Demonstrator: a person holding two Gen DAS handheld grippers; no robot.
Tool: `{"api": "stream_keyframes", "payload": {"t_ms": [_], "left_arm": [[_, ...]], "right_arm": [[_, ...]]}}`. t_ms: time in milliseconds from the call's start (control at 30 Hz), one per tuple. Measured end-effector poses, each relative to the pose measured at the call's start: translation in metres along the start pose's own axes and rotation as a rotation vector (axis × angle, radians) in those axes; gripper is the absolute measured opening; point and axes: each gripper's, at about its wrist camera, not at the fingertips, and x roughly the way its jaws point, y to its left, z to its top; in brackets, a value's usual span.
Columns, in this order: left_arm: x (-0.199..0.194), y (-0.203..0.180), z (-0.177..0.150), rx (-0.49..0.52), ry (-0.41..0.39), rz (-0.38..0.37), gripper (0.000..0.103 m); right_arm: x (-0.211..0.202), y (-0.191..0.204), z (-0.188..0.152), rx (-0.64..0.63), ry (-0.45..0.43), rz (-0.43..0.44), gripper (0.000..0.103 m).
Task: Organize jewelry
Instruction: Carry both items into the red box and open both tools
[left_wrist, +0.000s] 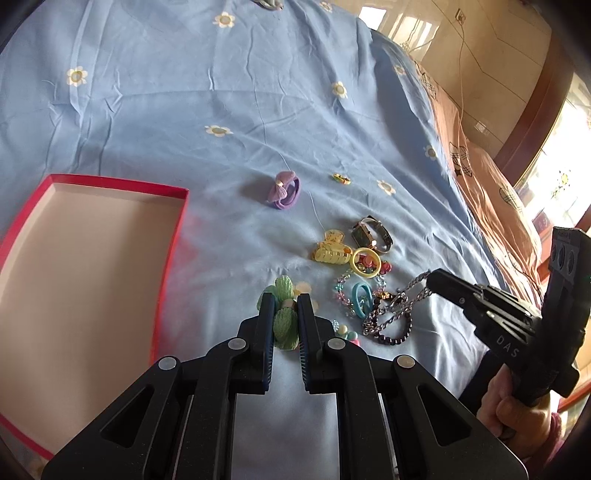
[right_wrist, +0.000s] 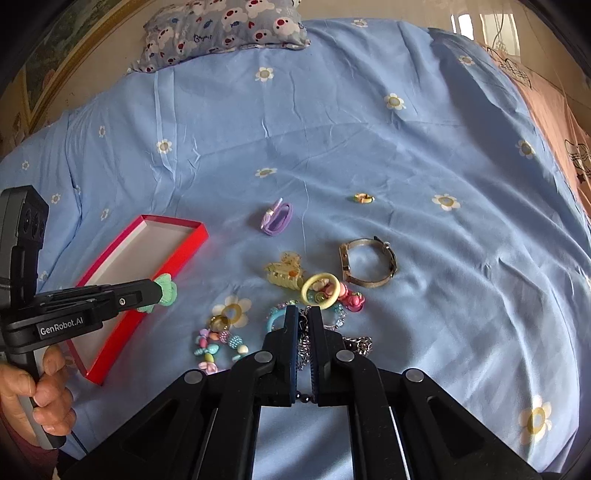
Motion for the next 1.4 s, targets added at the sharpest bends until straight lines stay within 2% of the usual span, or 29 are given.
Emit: {"api": "stream_keyframes", "payload": {"t_ms": [267,833,1133,1400], "left_arm": [[-0.033,0.021,-0.005,-0.033,-0.053,0.035,0.01],[-0.061,0.08,-0.009,-0.124,-0.099,0.12,0.01],[-0.062,0.124,-0.001,-0.156,-0.09,0.197,0.01],[-0.051,0.168,0.01,-0.191,-0.064,0.26,0.01]], "right_arm": [[-0.019,0.03,0.022,-0.034,-0.074,0.042,0.004],[-0.018,0.085,0.064,-0.11,-0.132,0.149,0.004],[0.008,0.135,0.086,-0.158,-0.129,0.246,0.004],[0.056,0.191,0.103,-0.205,-0.076,0.349,0.004]]}}
